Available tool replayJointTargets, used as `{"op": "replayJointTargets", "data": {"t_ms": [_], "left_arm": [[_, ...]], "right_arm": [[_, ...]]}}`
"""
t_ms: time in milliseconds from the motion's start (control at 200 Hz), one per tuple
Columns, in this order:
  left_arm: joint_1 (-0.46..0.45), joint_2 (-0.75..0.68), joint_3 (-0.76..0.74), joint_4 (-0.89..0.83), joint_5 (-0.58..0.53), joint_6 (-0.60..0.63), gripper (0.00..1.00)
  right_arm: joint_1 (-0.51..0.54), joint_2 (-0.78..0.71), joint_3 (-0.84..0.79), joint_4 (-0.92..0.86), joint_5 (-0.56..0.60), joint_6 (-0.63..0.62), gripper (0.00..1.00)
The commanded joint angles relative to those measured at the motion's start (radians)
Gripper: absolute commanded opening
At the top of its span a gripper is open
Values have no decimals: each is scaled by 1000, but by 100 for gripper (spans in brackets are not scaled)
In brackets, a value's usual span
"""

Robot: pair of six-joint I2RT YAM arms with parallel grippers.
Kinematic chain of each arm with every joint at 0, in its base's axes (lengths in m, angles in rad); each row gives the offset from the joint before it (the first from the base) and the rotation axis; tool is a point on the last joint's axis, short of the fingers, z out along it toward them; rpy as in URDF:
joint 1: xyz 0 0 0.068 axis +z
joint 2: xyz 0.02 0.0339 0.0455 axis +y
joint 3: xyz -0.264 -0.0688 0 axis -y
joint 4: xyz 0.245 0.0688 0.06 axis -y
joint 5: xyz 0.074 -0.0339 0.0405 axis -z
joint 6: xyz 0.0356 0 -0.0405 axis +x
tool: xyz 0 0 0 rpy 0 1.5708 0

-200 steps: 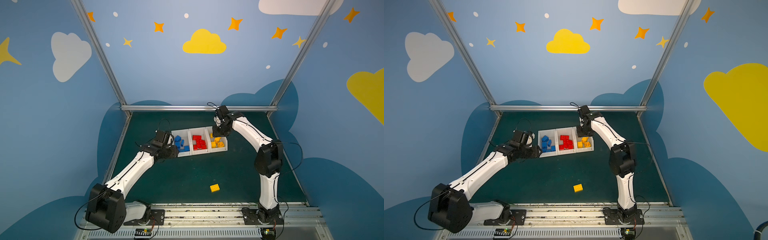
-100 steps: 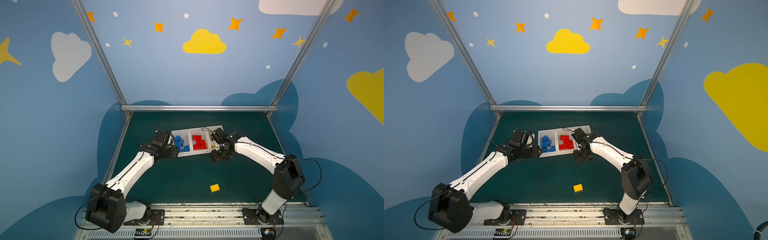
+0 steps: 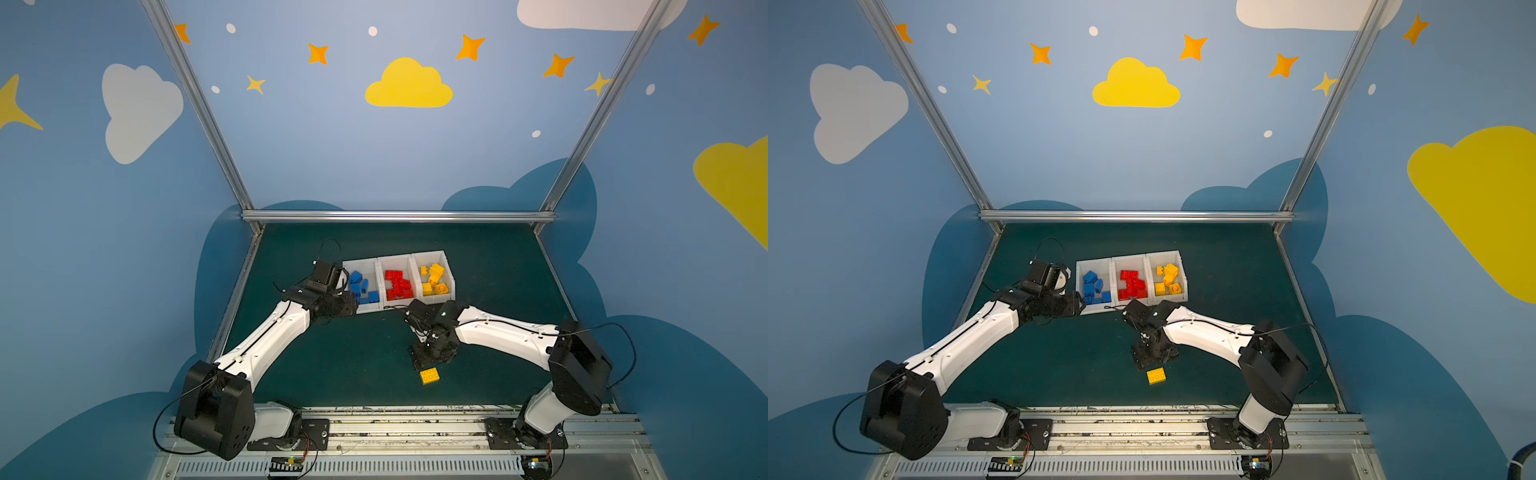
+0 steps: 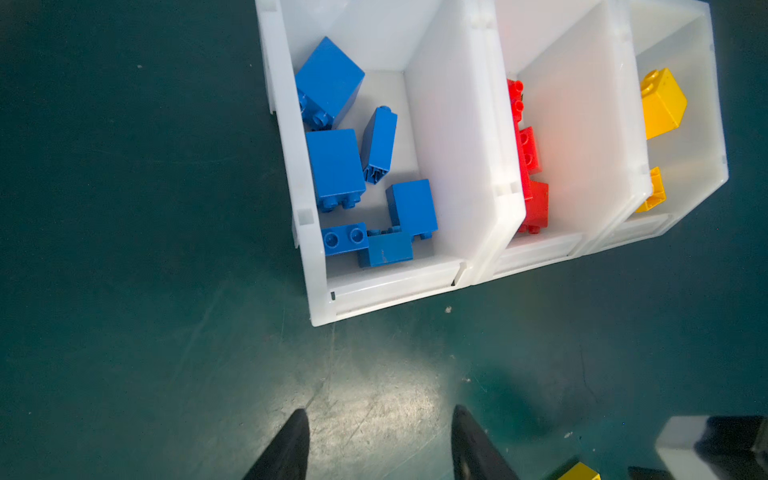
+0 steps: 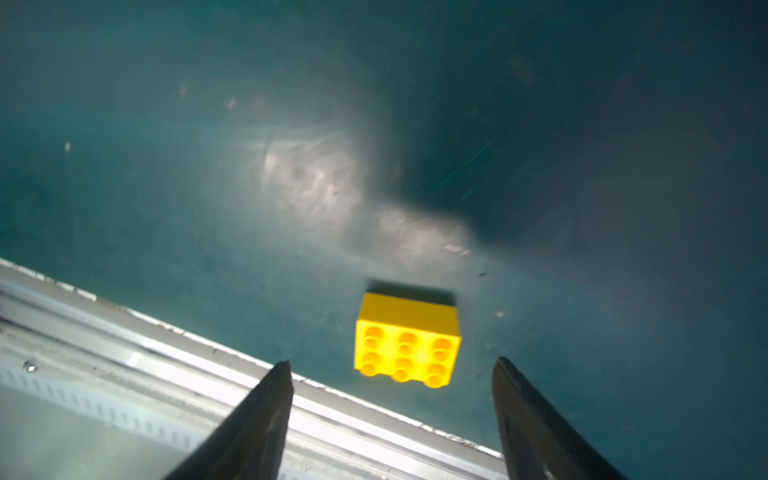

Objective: Sort the legos into containers by color
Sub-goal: 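Grasp the last yellow brick near the table edge with the right gripper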

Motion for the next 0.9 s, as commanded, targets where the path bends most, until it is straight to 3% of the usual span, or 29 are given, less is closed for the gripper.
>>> {"op": "replayJointTargets", "data": {"t_ms": [0,390,726,896], "left_arm": [[3,-1,-18,-2,22,2,56],[3,-3,-33,8,36,-2,56],[3,-9,-37,10,36,-2,56],[3,-13,-37,8,33,-1,56]], "right_arm": [[22,18,-23,-23,3,54,77],[37,72,-67,27,-19,117,75],[37,79,-68,23,9,136,45],[27,75,-40,1,28,113,39]]}}
